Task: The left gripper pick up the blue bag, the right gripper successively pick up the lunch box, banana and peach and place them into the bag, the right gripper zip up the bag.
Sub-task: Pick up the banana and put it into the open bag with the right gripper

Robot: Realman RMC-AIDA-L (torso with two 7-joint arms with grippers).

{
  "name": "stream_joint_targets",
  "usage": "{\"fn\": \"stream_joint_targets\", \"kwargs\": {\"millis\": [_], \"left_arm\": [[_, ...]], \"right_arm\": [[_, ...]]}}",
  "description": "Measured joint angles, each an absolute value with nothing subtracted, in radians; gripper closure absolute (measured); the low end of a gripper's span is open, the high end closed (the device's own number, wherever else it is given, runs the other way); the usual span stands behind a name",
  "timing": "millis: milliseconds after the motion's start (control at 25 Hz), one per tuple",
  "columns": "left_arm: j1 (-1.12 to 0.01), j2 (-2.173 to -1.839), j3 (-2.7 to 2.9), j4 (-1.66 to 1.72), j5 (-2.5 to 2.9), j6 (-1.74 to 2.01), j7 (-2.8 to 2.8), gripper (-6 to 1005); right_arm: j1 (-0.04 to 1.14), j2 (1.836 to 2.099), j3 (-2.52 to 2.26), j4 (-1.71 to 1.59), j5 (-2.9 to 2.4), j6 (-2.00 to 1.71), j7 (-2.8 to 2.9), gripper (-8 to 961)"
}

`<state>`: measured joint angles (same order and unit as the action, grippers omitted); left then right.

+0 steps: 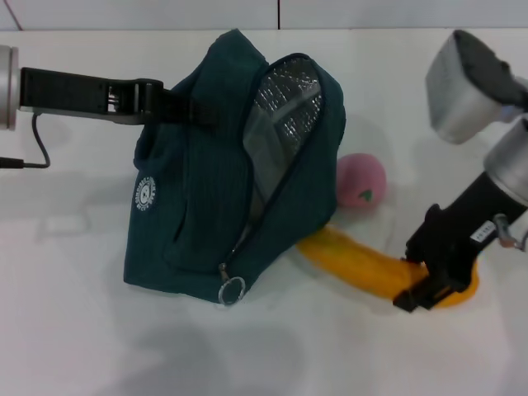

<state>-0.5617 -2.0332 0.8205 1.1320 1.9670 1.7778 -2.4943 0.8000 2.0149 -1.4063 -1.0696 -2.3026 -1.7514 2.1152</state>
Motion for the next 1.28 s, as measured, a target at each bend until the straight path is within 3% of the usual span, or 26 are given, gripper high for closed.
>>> {"fn": "stream_joint_targets", "kwargs": {"millis": [720,1080,1280], "left_arm": [[-0.562,-2.035,0.818,1.129,1.966,1.778,-2.494,956],[-0.568,-2.033,0.818,1.109,1.964,1.776,-2.493,956],[-0.572,-2.031,0.818,1.099,1.964,1.774,-2.478,955]], "right_arm": [[0.800,2.007,-1.044,-0.958,-1.995,-2.135,1.980,518],[0.791,1.971,-0.738,-0.652,-1.810,-2.052,1.961,517],[0.735,1.998,-0.732,-0.530,-1.624,-1.940,1.919,516]]}}
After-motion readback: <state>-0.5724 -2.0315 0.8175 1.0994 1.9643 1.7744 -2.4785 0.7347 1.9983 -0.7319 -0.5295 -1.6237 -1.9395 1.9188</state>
